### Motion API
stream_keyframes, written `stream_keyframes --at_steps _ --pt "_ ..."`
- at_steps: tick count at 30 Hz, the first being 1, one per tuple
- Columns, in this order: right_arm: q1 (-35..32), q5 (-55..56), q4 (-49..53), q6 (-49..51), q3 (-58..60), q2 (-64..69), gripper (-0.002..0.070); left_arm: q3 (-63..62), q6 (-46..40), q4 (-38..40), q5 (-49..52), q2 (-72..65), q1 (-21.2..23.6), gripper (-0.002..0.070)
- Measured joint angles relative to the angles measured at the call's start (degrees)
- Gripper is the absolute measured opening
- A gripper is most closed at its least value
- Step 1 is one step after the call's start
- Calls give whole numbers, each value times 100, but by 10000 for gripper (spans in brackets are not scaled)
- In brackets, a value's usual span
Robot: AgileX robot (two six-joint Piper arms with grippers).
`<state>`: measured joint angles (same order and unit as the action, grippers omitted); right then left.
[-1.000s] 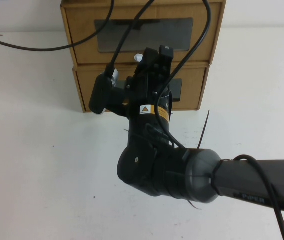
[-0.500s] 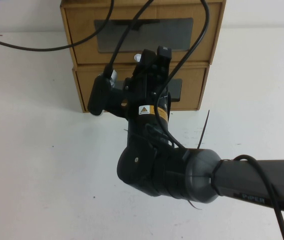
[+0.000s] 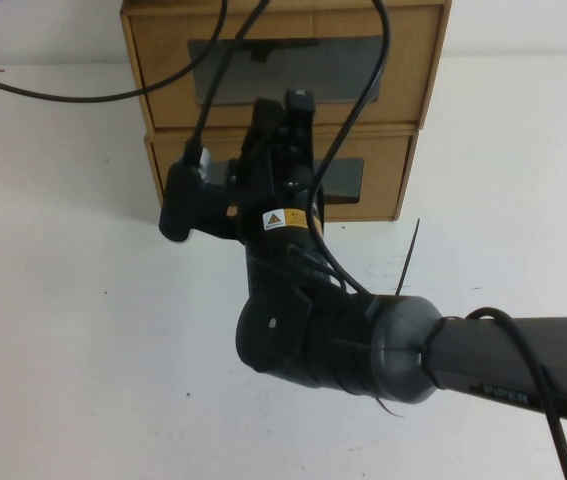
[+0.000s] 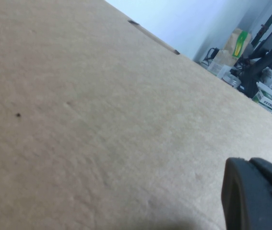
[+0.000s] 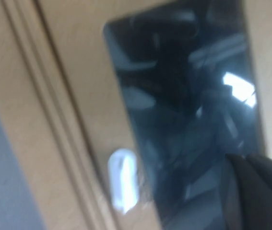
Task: Open the shoe box
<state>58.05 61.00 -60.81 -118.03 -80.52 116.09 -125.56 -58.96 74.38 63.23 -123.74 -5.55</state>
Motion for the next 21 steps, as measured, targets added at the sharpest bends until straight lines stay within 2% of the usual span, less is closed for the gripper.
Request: stream_keyframes --at_steps 4,8,21 --pt "-8 -11 429 0 0 0 -18 0 3 0 0 0 0 -7" --pt "-8 113 432 -26 0 12 -18 0 3 0 11 0 0 -7" --pt "-382 -223 -560 -1428 -8 12 -14 0 -19 0 45 0 0 -7"
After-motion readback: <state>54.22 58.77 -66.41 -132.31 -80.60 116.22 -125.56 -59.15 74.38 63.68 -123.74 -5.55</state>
